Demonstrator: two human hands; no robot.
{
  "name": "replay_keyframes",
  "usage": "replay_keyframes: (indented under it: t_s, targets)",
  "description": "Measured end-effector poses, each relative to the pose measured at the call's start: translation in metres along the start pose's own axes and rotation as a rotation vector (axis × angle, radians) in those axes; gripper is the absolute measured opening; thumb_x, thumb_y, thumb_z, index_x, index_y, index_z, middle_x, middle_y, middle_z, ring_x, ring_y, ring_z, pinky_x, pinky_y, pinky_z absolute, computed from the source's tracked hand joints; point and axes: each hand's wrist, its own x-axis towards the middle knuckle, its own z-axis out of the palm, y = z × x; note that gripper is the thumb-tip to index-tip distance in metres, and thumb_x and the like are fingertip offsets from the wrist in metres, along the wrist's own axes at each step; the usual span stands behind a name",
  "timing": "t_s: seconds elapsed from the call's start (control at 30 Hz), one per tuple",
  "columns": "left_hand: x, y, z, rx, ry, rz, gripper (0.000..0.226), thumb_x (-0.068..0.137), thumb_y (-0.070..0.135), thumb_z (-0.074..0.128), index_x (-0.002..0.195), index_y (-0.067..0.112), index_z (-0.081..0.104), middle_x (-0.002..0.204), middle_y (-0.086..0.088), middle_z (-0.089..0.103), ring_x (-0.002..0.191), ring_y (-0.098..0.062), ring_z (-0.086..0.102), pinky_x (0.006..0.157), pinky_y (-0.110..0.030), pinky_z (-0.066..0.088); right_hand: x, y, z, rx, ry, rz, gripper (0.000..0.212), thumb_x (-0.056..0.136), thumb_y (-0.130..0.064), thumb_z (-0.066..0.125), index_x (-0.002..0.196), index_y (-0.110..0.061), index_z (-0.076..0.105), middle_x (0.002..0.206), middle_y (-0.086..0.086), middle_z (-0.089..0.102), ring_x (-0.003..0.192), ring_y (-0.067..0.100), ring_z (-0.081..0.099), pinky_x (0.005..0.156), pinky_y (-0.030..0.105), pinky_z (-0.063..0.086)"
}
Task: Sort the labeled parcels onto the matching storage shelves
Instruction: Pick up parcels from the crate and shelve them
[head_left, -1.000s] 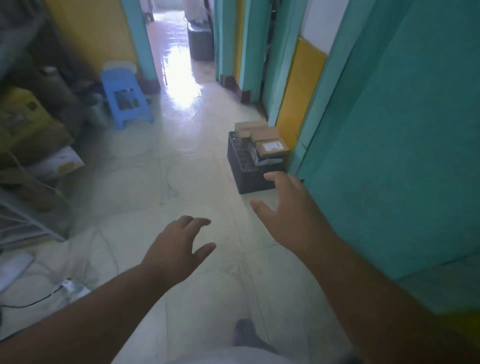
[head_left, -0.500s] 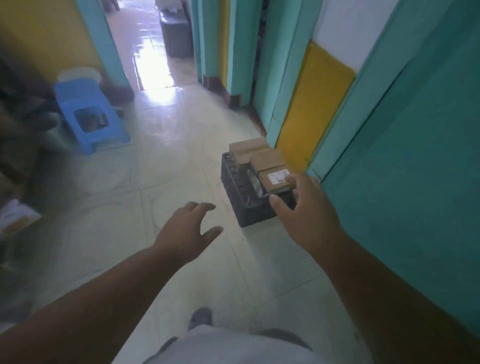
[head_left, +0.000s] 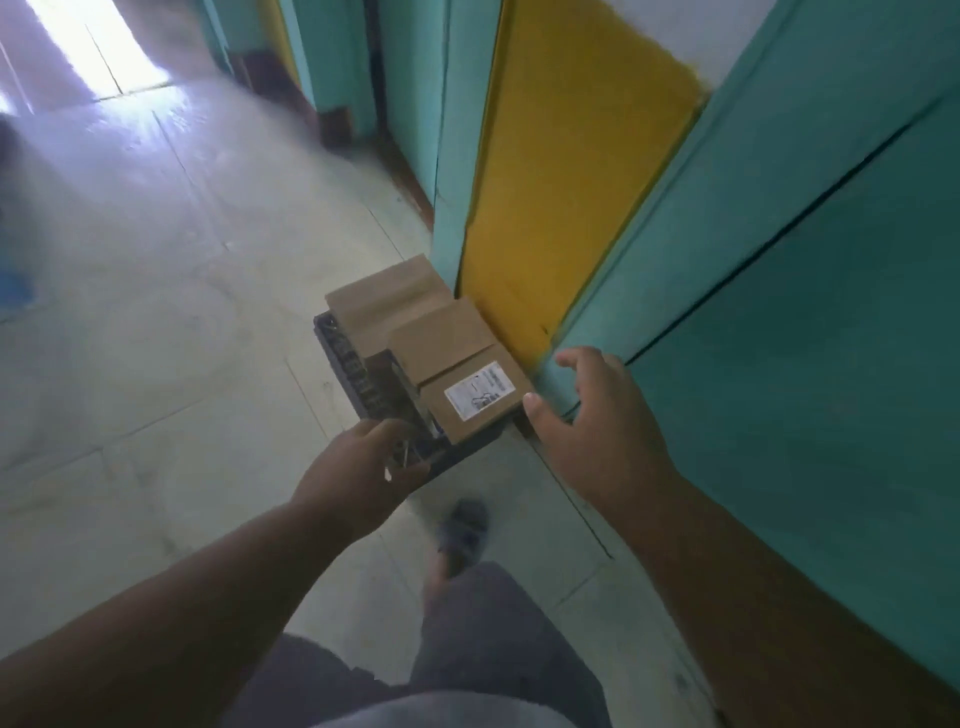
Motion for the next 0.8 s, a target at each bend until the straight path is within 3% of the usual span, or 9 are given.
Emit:
replay_keyframes:
  t_s: [0.27, 0.4, 0.47, 0.53, 0.63, 0.7, 0.8]
  targets:
    - [0.171, -0.042, 0.069, -0.209, -0.135, -0.244, 0.050, 0.090, 0.045, 0.068, 0.134, 0.030, 0.051, 0.121, 0.002, 0.063, 0.099, -0.018, 0.063, 0.085, -0.041, 0.057, 0.142, 0.071, 0.128, -0.023, -0.212, 0.171, 0.051, 0.096, -0.043, 0.059, 0.139, -0.021, 0.043, 0.131, 0.003, 0.047, 0.096, 0.007, 0.041, 0.053, 0.008, 0.024]
    - [0.234, -0.064, 0.113, -0.294, -0.197, -0.386, 0.043, 0.092, 0.046, 0.064, 0.128, 0.024, 0.056, 0.104, 0.002, 0.068, 0.092, -0.019, 0.067, 0.086, -0.043, 0.058, 0.183, 0.115, 0.192, -0.079, -0.279, 0.248, 0.056, 0.095, -0.045, 0.060, 0.141, -0.019, 0.041, 0.136, 0.005, 0.045, 0.097, 0.011, 0.043, 0.058, 0.013, 0.027]
    - [0.257, -0.073, 0.128, -0.331, -0.200, -0.483, 0.044, 0.093, 0.047, 0.063, 0.127, 0.019, 0.060, 0.096, 0.000, 0.068, 0.085, -0.020, 0.069, 0.080, -0.042, 0.061, 0.198, 0.133, 0.217, -0.093, -0.312, 0.270, 0.058, 0.094, -0.044, 0.060, 0.142, -0.018, 0.041, 0.137, 0.006, 0.045, 0.103, 0.016, 0.048, 0.069, 0.022, 0.037]
    - [0.275, -0.083, 0.142, -0.392, -0.194, -0.562, 0.049, 0.095, 0.046, 0.062, 0.134, 0.016, 0.058, 0.102, -0.004, 0.069, 0.081, -0.021, 0.070, 0.072, -0.039, 0.062, 0.215, 0.151, 0.241, -0.127, -0.328, 0.280, 0.060, 0.093, -0.045, 0.061, 0.143, -0.018, 0.041, 0.137, 0.007, 0.047, 0.114, 0.023, 0.051, 0.082, 0.031, 0.042]
    - [0.291, -0.094, 0.158, -0.524, -0.178, -0.656, 0.051, 0.094, 0.044, 0.064, 0.138, 0.020, 0.053, 0.103, -0.003, 0.068, 0.085, -0.024, 0.072, 0.074, -0.040, 0.064, 0.232, 0.167, 0.270, -0.222, -0.359, 0.306, 0.067, 0.091, -0.049, 0.059, 0.147, -0.018, 0.038, 0.139, 0.010, 0.050, 0.123, 0.030, 0.048, 0.096, 0.047, 0.048]
    - [0.297, -0.099, 0.168, -0.582, -0.147, -0.681, 0.047, 0.093, 0.042, 0.066, 0.135, 0.022, 0.056, 0.109, -0.002, 0.068, 0.087, -0.020, 0.071, 0.075, -0.038, 0.063, 0.238, 0.173, 0.283, -0.270, -0.407, 0.339, 0.075, 0.092, -0.049, 0.058, 0.153, -0.016, 0.028, 0.148, 0.012, 0.043, 0.131, 0.033, 0.043, 0.103, 0.051, 0.043]
    - [0.296, -0.096, 0.173, -0.605, -0.087, -0.683, 0.038, 0.094, 0.038, 0.065, 0.129, 0.023, 0.061, 0.105, 0.002, 0.070, 0.083, -0.014, 0.072, 0.066, -0.031, 0.061, 0.239, 0.175, 0.291, -0.232, -0.396, 0.397, 0.079, 0.093, -0.045, 0.058, 0.155, -0.012, 0.022, 0.151, 0.015, 0.037, 0.134, 0.034, 0.041, 0.104, 0.049, 0.041]
